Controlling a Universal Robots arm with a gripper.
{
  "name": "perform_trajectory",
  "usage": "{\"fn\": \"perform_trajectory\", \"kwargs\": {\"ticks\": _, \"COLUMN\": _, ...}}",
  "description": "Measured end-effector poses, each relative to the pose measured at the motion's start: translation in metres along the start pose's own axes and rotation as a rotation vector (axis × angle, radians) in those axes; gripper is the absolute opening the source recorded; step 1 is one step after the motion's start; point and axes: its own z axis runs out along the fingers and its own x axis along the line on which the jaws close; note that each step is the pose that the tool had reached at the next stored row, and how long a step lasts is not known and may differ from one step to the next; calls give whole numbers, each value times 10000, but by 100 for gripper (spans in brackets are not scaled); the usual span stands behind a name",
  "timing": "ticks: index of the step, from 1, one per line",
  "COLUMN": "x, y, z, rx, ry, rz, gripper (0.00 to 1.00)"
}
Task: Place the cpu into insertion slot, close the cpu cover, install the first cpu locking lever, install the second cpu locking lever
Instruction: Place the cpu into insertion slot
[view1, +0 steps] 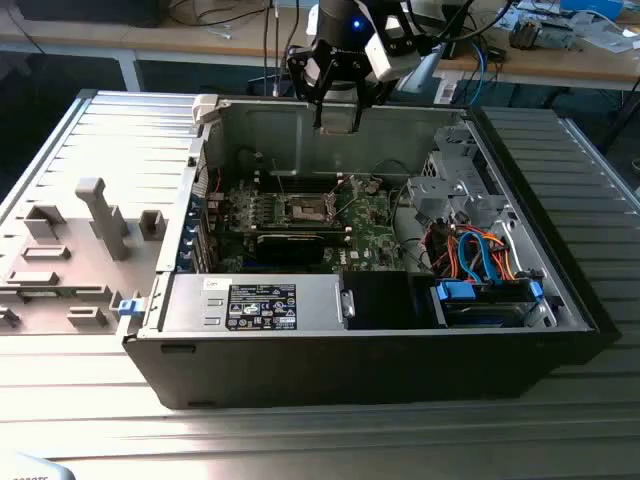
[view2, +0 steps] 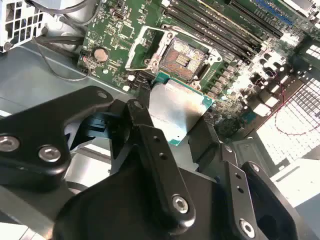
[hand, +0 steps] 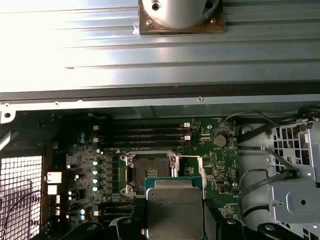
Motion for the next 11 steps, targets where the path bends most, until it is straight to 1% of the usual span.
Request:
{"fn": "perform_trajectory", "kwargs": {"ticks": 5, "x": 34, "y": -2, "z": 4, "rx": 0, "ry": 1, "rz": 2, "gripper": 55}}
{"fn": "perform_trajectory", "kwargs": {"ticks": 8, "x": 64, "y": -3, "z": 14, "rx": -6, "ry": 0, "rz": 1, "gripper": 55}}
{"fn": "perform_trajectory", "kwargs": {"ticks": 11, "x": 77, "y": -6, "z": 23, "rx": -6, "ry": 0, "rz": 1, "gripper": 55}}
